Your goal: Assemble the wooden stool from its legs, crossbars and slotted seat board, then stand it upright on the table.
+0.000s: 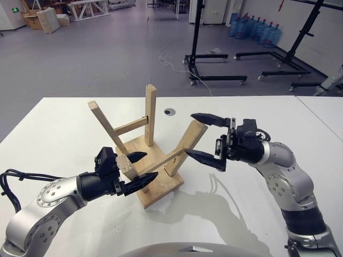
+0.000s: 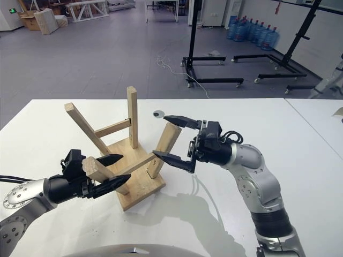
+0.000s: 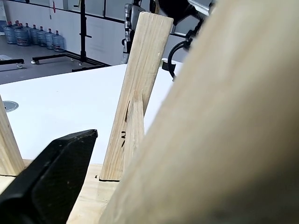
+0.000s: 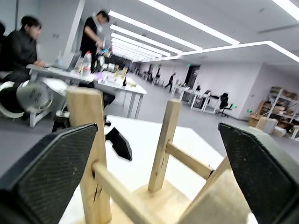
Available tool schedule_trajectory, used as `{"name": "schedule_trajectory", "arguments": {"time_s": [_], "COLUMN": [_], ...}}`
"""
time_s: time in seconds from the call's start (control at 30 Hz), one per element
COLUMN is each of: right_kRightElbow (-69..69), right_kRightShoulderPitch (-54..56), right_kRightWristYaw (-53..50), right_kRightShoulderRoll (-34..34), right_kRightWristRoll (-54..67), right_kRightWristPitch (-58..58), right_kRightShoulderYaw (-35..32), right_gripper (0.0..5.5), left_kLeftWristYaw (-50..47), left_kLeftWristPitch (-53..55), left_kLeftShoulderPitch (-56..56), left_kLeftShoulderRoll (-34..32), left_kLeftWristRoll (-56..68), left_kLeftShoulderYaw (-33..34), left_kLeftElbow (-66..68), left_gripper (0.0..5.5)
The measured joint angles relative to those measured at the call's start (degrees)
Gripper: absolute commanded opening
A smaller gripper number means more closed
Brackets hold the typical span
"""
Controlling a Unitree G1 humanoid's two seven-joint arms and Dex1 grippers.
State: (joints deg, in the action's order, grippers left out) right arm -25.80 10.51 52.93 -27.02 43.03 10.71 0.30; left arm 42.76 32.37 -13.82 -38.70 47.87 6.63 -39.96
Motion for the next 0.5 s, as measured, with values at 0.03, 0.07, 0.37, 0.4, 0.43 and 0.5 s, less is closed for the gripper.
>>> {"name": "schedule_trajectory", "arguments": {"time_s": [0.03,0.07,0.37,0.4,0.43,0.5], "right_kRightElbow": [-2.03,-3.65,-9.55,-10.02,-11.04,-12.33], "right_kRightShoulderPitch": [0.96,1.75,3.02,2.22,1.54,1.35], "right_kRightWristYaw": [-1.9,-3.22,-21.1,-22.61,-23.34,-23.91], "right_kRightShoulderRoll": [0.85,1.49,5.14,4.37,2.71,-0.15], "right_kRightWristRoll": [1.63,2.25,-21.85,-26.26,-30.9,-37.25], "right_kRightWristPitch": [0.27,0.27,-3.43,-3.18,-2.2,-0.13], "right_kRightShoulderYaw": [-0.92,-1.24,2.7,3.91,5.28,7.09], "right_gripper": [4.76,4.76,4.76,4.76,4.76,4.76], "left_kLeftWristYaw": [0.14,0.25,0.69,0.62,0.46,0.26], "left_kLeftWristPitch": [0.0,0.0,0.26,0.44,0.6,0.89], "left_kLeftShoulderPitch": [0.0,-0.03,-0.37,-0.36,-0.37,-0.37], "left_kLeftShoulderRoll": [-0.08,-0.15,-0.32,-0.34,-0.42,-0.52], "left_kLeftWristRoll": [-0.03,-0.04,-0.21,-0.14,-0.02,0.25], "left_kLeftShoulderYaw": [0.0,0.01,0.25,0.25,0.26,0.3], "left_kLeftElbow": [0.0,0.0,-0.13,-0.17,-0.24,-0.35], "left_gripper": [3.82,3.82,3.82,3.82,3.82,3.82]}}
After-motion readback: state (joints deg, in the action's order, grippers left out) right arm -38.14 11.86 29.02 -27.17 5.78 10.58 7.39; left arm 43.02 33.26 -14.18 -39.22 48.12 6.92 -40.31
